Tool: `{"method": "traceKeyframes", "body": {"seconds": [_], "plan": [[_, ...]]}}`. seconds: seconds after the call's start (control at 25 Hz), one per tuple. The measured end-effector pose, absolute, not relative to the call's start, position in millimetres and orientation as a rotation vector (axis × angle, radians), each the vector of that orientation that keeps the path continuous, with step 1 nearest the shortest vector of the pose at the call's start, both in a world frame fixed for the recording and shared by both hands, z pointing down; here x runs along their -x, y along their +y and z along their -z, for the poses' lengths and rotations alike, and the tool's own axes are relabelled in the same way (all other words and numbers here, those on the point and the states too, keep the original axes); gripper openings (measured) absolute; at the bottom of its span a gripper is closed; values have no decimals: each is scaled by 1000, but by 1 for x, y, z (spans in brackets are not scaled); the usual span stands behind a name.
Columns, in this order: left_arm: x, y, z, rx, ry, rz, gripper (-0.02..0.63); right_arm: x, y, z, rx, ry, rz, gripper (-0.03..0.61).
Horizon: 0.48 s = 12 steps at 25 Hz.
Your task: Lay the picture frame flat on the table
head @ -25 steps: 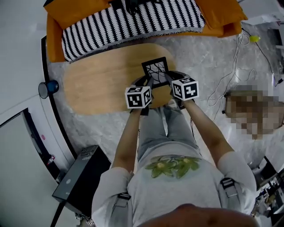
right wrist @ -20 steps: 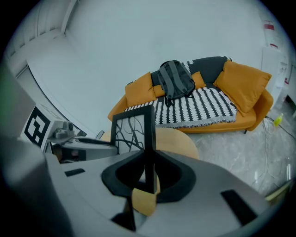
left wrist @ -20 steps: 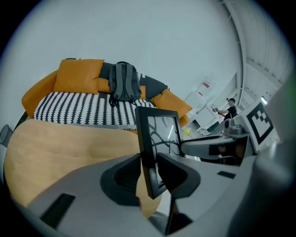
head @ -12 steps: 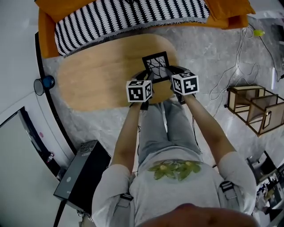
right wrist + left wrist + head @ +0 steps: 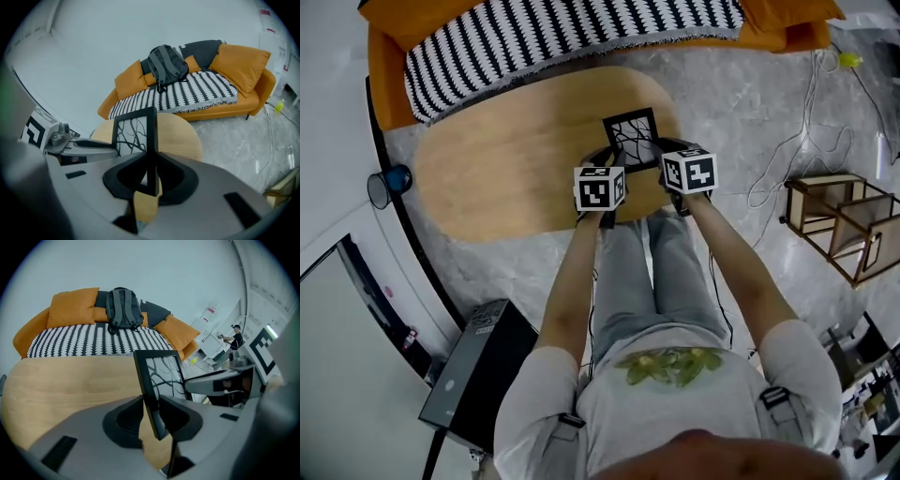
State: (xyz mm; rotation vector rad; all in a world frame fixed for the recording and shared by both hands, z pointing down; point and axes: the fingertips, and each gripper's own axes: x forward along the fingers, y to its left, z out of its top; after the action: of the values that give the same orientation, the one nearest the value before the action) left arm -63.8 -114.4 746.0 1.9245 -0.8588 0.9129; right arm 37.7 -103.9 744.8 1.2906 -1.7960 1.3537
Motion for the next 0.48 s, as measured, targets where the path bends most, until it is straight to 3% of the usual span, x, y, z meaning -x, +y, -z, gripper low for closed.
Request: {"method": "traceKeyframes", "body": {"seconds": [0.48], "plan": [[61, -109, -790, -1862, -833, -940, 112, -40, -96, -790, -1263, -1739, -1409, 77]]}}
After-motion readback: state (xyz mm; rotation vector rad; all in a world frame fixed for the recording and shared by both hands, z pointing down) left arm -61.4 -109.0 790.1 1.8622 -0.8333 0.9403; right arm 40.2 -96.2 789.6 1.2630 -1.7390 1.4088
